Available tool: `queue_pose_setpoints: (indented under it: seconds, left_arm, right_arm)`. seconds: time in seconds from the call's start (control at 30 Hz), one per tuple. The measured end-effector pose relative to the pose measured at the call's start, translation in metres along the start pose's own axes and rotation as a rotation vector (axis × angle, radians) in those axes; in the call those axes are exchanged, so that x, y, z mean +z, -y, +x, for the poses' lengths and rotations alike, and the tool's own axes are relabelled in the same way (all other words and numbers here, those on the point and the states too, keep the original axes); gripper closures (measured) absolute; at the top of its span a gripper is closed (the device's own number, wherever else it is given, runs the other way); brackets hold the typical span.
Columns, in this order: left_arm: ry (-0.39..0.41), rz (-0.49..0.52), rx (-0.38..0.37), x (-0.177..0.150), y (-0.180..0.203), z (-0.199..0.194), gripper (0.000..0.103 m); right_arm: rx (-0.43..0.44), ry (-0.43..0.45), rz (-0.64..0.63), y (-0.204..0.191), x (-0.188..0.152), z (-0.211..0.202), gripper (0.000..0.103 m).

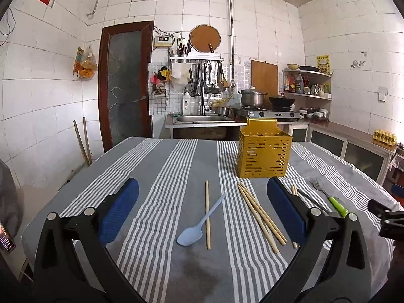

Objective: Organize utensils

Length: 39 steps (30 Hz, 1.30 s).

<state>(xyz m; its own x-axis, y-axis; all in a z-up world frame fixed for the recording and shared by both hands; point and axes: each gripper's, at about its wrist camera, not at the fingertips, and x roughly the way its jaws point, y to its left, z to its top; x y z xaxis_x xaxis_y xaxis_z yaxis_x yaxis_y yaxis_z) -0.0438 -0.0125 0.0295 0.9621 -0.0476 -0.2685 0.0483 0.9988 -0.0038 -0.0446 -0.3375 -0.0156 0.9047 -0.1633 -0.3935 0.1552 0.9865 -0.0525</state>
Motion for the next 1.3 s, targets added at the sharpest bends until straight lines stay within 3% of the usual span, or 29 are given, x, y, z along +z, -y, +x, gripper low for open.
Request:
queue_pose_setpoints:
  seconds: [0.37,0.8,1.2,1.3]
  left_arm:
    - [0.038,0.032,-0.056,0.004,0.004,-0.011,0.005]
    - [0.03,0.029,-0.091,0.005,0.006,0.016,0.005]
    - [0.018,-0.038,-0.074,0.008,-0.008,0.037,0.005]
    - [0.0,-0.038,-0.04,0.006,-0.015,0.046,0.005]
  right_arm:
    - [-0.022,-0.01,0.02,-0.008,-0.004,0.018,0.004]
    - [-0.065,-0.006,0.03,-0.012,-0.003,0.029,0.004]
    - [-0.058,-0.007,0.013,-0.019,0.0,0.035,0.004]
    - [-0.058,-0.008,0.016,-0.017,0.004,0.037,0.004]
